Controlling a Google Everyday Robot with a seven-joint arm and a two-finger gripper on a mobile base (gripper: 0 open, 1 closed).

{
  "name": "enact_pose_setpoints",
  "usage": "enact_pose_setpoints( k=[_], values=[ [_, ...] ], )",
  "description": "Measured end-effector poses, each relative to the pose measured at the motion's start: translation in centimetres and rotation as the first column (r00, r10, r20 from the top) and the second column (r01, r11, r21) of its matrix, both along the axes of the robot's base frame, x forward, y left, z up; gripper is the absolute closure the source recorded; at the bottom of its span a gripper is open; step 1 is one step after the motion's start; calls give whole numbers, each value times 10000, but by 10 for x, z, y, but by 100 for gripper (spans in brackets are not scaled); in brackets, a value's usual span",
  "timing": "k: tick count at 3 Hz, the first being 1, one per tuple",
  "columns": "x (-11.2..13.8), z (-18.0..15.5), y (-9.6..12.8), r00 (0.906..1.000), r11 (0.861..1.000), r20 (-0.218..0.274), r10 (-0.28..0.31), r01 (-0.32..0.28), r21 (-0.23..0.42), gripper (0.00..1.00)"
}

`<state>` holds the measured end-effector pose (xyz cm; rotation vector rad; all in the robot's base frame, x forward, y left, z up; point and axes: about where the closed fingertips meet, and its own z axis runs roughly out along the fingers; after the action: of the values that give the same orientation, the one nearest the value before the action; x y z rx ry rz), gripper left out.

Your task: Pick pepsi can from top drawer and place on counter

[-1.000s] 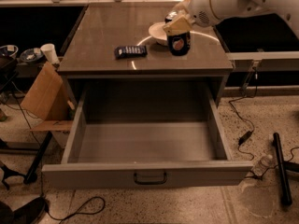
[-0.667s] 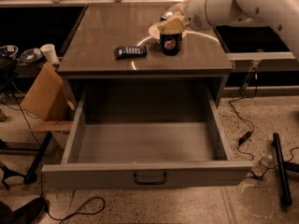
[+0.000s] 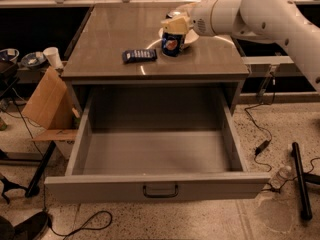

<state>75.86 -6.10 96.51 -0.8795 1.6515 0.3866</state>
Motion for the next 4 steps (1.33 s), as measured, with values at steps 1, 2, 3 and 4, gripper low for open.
enact_pose_setpoints(
  k=[1, 2, 3, 4],
  values=[
    [2, -8, 7, 9997, 9999, 209, -103, 102, 69, 100],
    [1, -20, 9, 9986, 9993, 397, -346, 352, -128, 100],
    [1, -29, 11, 9973, 9973, 439, -582, 601, -433, 92],
    [2, -36, 13, 9957, 9938, 422, -830, 859, -712, 75]
  ],
)
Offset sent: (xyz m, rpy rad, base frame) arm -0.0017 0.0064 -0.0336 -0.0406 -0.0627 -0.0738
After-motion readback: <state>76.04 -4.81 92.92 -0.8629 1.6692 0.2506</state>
